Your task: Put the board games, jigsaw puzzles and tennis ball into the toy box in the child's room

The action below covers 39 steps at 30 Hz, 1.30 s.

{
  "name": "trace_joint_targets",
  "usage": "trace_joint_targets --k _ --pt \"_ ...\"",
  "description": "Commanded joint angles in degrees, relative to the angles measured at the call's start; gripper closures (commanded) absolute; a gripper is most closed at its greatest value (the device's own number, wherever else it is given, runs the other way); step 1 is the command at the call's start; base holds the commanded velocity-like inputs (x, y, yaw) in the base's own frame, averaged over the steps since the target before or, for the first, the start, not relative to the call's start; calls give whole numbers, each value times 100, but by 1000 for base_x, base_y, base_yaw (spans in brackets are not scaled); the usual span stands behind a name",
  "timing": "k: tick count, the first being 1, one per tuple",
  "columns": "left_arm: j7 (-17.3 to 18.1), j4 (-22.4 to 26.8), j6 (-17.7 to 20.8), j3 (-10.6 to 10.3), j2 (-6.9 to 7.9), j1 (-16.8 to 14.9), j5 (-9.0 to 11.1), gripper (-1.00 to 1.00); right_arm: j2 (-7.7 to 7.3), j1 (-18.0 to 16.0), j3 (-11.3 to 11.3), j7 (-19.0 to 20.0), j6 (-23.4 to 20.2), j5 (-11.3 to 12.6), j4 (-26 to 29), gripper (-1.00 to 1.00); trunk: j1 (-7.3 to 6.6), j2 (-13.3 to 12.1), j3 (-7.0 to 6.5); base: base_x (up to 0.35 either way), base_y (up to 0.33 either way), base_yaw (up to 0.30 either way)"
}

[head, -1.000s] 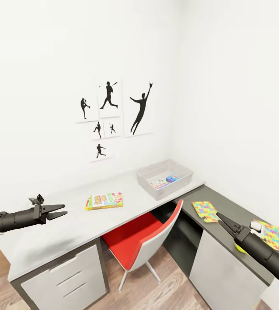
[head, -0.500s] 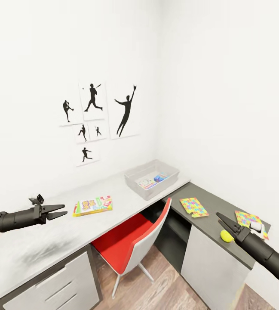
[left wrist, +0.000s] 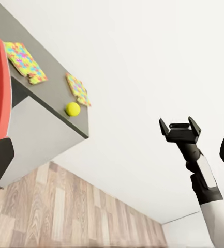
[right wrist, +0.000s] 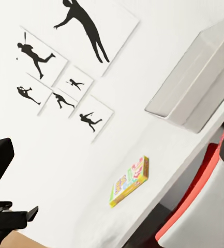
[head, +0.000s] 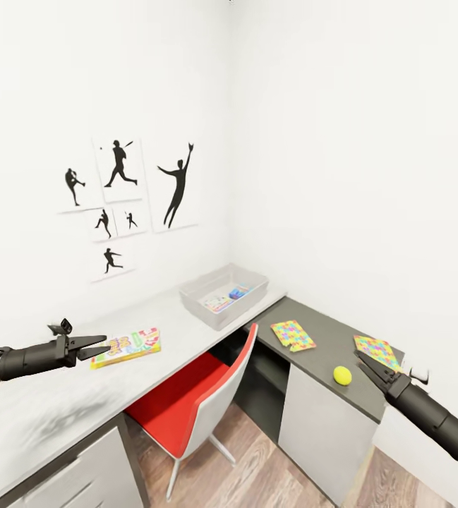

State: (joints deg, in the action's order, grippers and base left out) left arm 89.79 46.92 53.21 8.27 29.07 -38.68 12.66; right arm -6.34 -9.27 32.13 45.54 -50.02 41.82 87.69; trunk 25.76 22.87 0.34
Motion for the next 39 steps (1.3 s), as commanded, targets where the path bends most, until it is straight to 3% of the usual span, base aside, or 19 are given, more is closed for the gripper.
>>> trace_joint_targets --k 1,23,39 --pt "21 1 60 -1 2 1 0 -100 2 -5 10 16 -27 1 -10 -100 2 5 -2 0 0 -248" --pt "21 1 -3 -1 2 1 0 -100 9 -5 22 8 -18 19 -46 -100 2 5 -118 0 0 -221" --pt "21 1 -77 -6 -5 1 -9 -100 1 -5 15 6 337 55 -85 -100 2 5 -204 0 0 -166"
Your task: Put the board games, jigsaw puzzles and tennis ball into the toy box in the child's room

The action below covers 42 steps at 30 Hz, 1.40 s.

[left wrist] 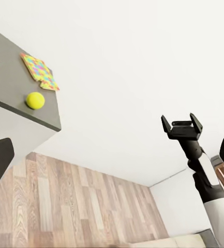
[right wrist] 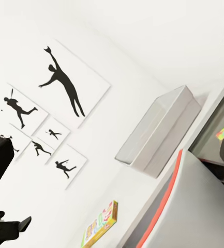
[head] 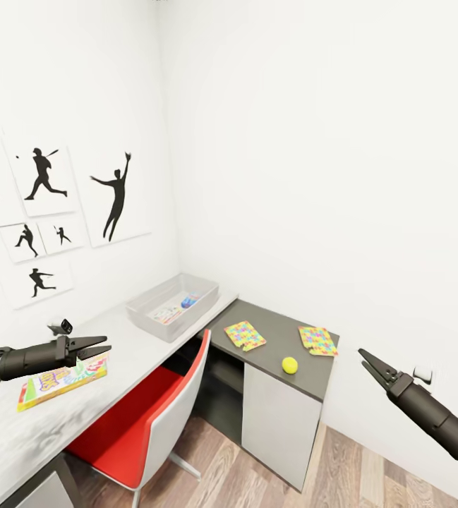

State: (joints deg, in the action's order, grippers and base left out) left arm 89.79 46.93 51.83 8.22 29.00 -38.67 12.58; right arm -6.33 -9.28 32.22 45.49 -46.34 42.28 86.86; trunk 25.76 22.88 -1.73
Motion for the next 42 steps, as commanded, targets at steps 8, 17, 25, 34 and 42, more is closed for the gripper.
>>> trace_joint_targets --k 8,17,25,34,42 --pt "21 0 40 -4 0 0 1 -100 0 -4 16 13 -21 24 -125 -100 2 4 -32 0 0 -141" --pt "21 0 38 -5 0 0 -1 -100 -7 -4 21 19 -1 26 -247 -100 2 4 -66 0 0 -137" --pt "21 0 37 -5 -5 0 -1 -100 -5 -4 25 15 1 26 -256 -100 2 4 -96 0 0 -116" --pt "21 0 37 -5 -9 0 -6 -100 -8 -4 29 16 4 26 -257 -100 2 4 -129 0 0 -100" --pt "21 0 37 -6 -11 0 -9 -100 -38 -4 36 17 2 26 -257 -100 2 4 -158 0 0 -93"
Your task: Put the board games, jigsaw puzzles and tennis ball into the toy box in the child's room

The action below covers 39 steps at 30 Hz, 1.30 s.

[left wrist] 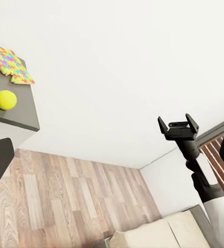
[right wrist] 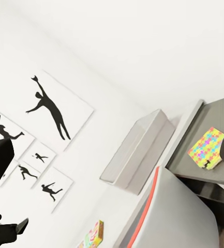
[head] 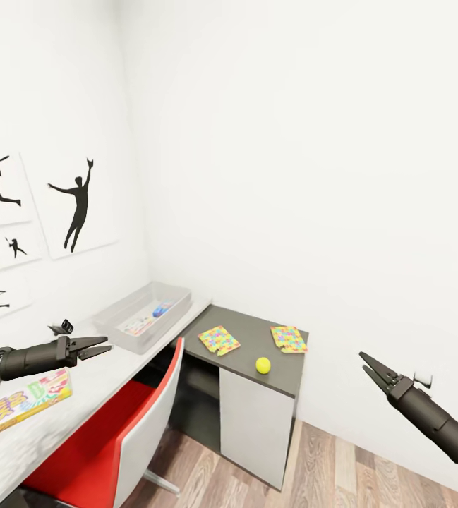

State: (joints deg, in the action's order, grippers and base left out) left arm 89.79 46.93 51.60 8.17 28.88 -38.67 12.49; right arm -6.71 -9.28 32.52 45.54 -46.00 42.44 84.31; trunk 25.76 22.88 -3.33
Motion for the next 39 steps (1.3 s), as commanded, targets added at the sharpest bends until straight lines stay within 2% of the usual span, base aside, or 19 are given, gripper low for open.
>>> trace_joint_targets --k 1,39 --pt "21 0 61 -3 0 0 -1 -100 -3 -3 6 10 -31 10 -2 -100 2 4 -1 0 0 -93" --pt "21 0 56 -5 -17 0 -10 -100 -3 -3 8 7 -19 10 -37 -100 2 4 -137 -9 0 -88"
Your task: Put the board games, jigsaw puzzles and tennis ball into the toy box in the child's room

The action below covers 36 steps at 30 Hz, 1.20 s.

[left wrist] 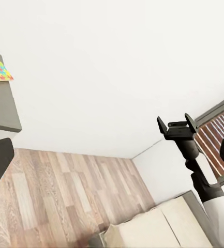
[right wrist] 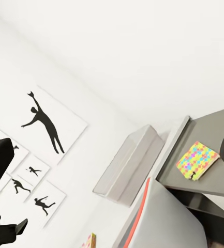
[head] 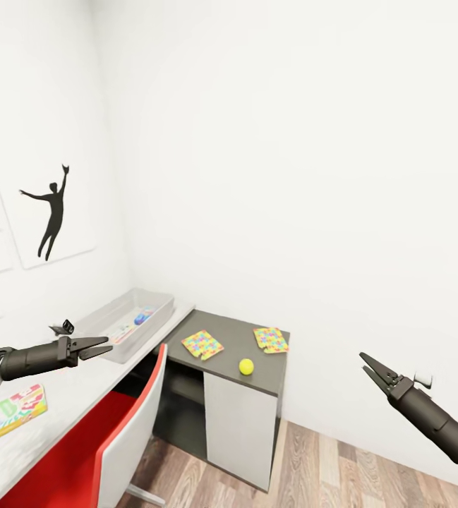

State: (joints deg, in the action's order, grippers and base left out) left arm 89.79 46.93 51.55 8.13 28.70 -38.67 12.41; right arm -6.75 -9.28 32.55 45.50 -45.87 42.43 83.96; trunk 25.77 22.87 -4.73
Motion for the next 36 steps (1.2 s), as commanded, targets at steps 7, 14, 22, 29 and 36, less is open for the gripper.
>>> trace_joint_targets --k 7,14,22,29,36 --pt "21 0 57 -4 -10 0 0 -100 -13 -3 3 -10 -27 3 -2 -100 1 5 -22 -124 -63 -82" --pt "21 0 57 -17 -24 0 -1 -100 29 -3 -17 -237 -27 -29 -14 -100 1 5 -37 -21 -20 -51" --pt "21 0 63 -36 -153 0 -25 -100 -17 -39 -61 -1187 -127 -31 -364 -100 1 5 -39 -3 -3 -7" --pt "-4 0 17 -101 -374 0 -90 -100 -73 -10 -87 -2173 -627 -69 -509 -100 1 5 -39 0 0 0" --pt "-495 0 -61 -161 -603 0 -117 -100 -20 3 -299 -3325 -697 -648 -886 -100 1 5 -39 0 0 0"
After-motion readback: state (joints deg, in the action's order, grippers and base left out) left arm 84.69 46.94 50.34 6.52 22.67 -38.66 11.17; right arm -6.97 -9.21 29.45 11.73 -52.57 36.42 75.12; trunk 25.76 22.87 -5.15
